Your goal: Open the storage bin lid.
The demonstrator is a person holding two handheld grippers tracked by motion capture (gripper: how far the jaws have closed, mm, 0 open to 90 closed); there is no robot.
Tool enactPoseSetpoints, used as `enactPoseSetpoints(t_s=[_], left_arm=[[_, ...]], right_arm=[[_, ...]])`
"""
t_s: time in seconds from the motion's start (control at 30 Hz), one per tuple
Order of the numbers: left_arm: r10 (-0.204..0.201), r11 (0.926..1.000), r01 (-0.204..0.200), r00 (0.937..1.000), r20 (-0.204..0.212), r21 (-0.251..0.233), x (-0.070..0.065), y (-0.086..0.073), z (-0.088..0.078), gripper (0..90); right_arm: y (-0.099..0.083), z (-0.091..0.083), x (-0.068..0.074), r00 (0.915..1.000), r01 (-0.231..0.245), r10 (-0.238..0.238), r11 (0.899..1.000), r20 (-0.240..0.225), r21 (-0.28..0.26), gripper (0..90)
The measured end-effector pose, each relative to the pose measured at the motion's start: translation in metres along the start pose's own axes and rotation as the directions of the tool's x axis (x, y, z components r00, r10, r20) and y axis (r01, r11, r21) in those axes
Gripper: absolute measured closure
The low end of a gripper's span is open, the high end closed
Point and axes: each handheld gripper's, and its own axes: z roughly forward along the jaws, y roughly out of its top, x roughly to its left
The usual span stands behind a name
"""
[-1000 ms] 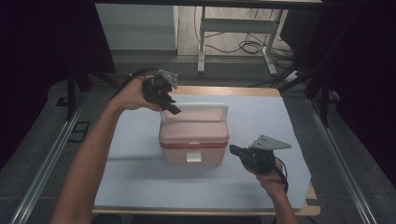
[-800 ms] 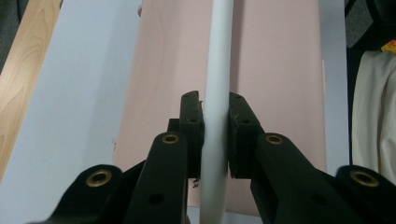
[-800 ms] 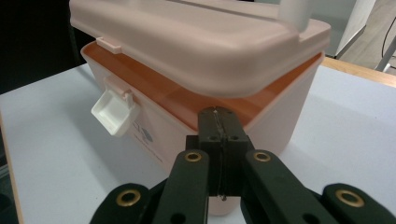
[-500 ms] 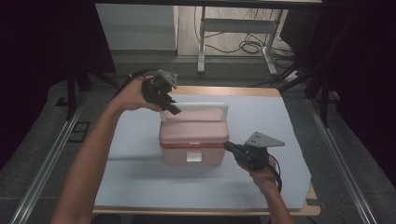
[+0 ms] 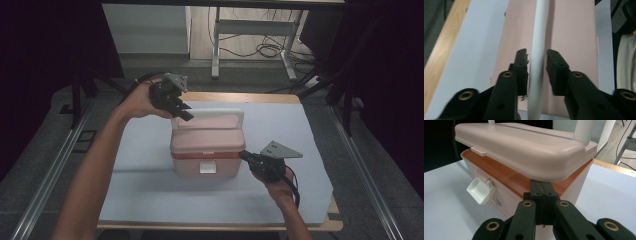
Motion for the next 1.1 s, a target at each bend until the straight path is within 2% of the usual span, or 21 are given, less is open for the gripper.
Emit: enactPoseSetpoints(t_s=[0.07, 0.2, 0.3, 0.4, 0.47, 0.7, 0.93, 1.03, 1.1], left_arm=[[0.003, 0.9999, -0.004, 0.9993, -0.039, -0.014, -0.002, -0.001, -0.005, 61.5], [-0.039, 0.9979, 0.033, 0.9923, -0.117, -0.056, -0.005, -0.007, -0.016, 47.8], [-0.067, 0.9951, 0.054, 0.9862, -0.152, -0.082, -0.007, -0.014, -0.026, 45.2], [-0.092, 0.9917, 0.076, 0.9837, -0.155, -0.103, -0.009, -0.024, -0.036, 42.0], [-0.125, 0.9873, 0.107, 0.9804, -0.153, -0.117, -0.012, -0.031, -0.04, 40.1], [-0.182, 0.9738, 0.156, 0.9716, -0.151, -0.165, -0.022, -0.059, -0.05, 39.0], [-0.196, 0.9708, 0.17, 0.9685, -0.153, -0.169, -0.033, -0.081, -0.047, 42.5], [-0.207, 0.9698, 0.179, 0.9639, -0.168, -0.166, -0.038, -0.092, -0.042, 47.5], [-0.223, 0.9662, 0.196, 0.9604, -0.167, -0.168, -0.039, -0.1, -0.039, 49.8]], right_arm=[[0.0, 0.0, 0.0, 1.0, 0.0, 0.0, 1.0, 0.001, -0.001, 90.0], [0.0, 0.0, 0.001, 1.0, -0.001, 0.001, 1.0, 0.0, 0.003, 90.0], [0.0, -0.001, 0.0, 1.0, 0.001, -0.001, 1.0, 0.0, 0.002, 90.0], [0.0, -0.001, 0.001, 1.0, 0.002, -0.002, 1.0, 0.0, 0.004, 90.0], [0.0, -0.001, 0.001, 1.0, 0.003, -0.003, 1.0, 0.0, 0.006, 90.0], [0.001, -0.003, 0.001, 1.0, 0.007, -0.007, 1.0, 0.004, 0.016, 90.0], [0.003, -0.003, 0.003, 0.9999, 0.015, -0.015, 1.0, 0.008, 0.018, 90.0], [0.004, -0.003, 0.003, 0.9999, 0.014, -0.014, 1.0, 0.006, 0.015, 90.0], [0.004, -0.003, 0.003, 0.9999, 0.013, -0.013, 1.0, 0.004, 0.017, 90.0]])
